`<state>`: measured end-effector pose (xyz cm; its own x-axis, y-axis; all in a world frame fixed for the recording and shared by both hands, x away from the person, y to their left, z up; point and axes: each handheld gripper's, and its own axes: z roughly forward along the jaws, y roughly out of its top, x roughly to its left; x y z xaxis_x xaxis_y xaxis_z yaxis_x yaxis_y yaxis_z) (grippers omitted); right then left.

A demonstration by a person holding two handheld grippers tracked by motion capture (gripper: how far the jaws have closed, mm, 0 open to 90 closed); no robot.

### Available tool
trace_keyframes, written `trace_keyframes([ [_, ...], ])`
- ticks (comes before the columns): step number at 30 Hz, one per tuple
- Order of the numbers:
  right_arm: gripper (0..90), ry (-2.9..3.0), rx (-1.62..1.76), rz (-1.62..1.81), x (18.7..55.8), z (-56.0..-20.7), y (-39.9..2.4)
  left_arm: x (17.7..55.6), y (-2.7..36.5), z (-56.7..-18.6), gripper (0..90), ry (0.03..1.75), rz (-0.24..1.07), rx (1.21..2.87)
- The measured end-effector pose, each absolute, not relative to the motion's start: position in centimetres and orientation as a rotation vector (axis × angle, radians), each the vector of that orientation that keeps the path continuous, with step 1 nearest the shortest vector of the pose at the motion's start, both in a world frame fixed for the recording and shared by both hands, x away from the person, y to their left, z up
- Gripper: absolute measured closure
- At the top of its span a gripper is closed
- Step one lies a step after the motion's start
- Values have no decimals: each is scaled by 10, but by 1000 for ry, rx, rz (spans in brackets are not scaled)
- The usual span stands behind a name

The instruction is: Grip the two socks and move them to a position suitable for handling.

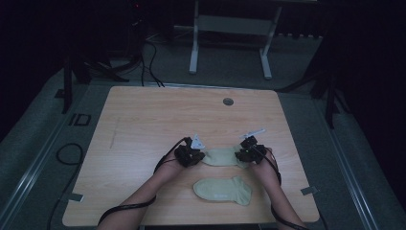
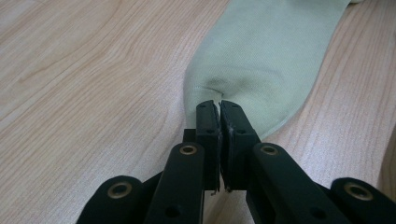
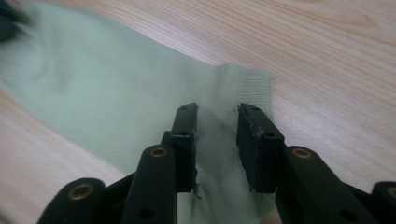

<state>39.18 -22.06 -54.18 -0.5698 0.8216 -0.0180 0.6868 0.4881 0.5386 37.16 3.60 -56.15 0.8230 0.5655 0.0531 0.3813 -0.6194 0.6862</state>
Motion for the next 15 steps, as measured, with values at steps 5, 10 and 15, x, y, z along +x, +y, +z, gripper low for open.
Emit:
trace_keyframes([
  [5, 748, 2448, 1265, 755, 382, -536, -226, 372, 36, -561, 862, 691, 343, 2311],
  [10, 829, 2435, 1282, 728, 374, -535, -240, 371, 36, -561, 863, 690, 349, 2311],
  [15, 819, 2440, 1319, 708, 370, -542, -255, 371, 35, -562, 863, 692, 352, 2308],
])
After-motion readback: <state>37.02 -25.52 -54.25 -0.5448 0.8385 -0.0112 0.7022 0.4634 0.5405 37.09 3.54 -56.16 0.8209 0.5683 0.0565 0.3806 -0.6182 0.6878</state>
